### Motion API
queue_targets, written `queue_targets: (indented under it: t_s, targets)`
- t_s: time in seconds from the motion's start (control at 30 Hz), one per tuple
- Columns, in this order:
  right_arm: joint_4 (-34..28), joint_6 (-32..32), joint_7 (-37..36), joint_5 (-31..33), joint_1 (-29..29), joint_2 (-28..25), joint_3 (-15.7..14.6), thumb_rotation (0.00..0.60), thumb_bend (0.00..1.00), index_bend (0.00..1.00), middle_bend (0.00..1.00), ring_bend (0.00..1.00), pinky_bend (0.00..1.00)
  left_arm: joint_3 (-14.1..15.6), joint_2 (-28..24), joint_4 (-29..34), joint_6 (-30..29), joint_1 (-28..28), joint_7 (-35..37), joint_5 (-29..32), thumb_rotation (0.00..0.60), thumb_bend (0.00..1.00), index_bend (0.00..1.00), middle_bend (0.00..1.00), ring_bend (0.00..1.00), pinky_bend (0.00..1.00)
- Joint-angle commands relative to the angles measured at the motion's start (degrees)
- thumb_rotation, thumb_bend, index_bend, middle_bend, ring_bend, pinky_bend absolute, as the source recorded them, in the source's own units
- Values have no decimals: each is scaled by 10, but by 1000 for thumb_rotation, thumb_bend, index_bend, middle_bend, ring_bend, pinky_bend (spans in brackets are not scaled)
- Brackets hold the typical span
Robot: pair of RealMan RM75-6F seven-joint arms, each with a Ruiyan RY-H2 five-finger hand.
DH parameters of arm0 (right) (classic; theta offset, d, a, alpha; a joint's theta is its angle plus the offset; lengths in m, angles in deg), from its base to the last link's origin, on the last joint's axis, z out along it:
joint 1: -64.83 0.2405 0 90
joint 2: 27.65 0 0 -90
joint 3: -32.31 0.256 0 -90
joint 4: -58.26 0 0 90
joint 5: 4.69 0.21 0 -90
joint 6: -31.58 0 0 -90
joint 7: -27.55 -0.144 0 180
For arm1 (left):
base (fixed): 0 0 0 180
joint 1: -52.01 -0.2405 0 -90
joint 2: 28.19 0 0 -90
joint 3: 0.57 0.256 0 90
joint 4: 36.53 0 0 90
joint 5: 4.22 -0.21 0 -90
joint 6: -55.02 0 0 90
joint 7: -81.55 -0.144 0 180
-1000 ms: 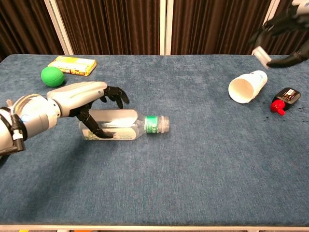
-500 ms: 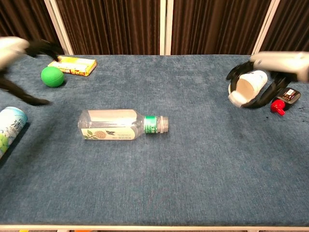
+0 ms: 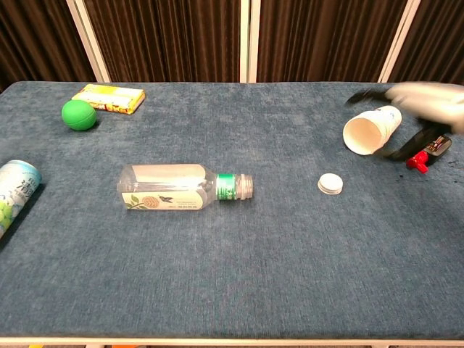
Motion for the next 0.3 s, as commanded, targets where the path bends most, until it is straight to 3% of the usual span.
queue_targets:
  t_s: [0.03, 0.17, 0.3]
  targets:
    - [-40, 129, -35, -51, -82, -69, -2, 600, 230, 68, 16, 0, 0, 2, -16, -17, -36, -29, 22, -9, 600, 60, 163, 200, 109, 148]
    - [-47, 224, -67, -83, -155, -106, -22, 600, 239, 67, 16, 0, 0, 7, -13, -64, -74, -59, 52, -28, 600, 60, 171, 200, 109, 121]
    - [-48, 282, -86, -103, -211, -123, -41, 593, 277, 68, 4, 0, 0, 16, -17, -56, -85, -83, 47, -29, 600, 61, 171, 200, 109, 106]
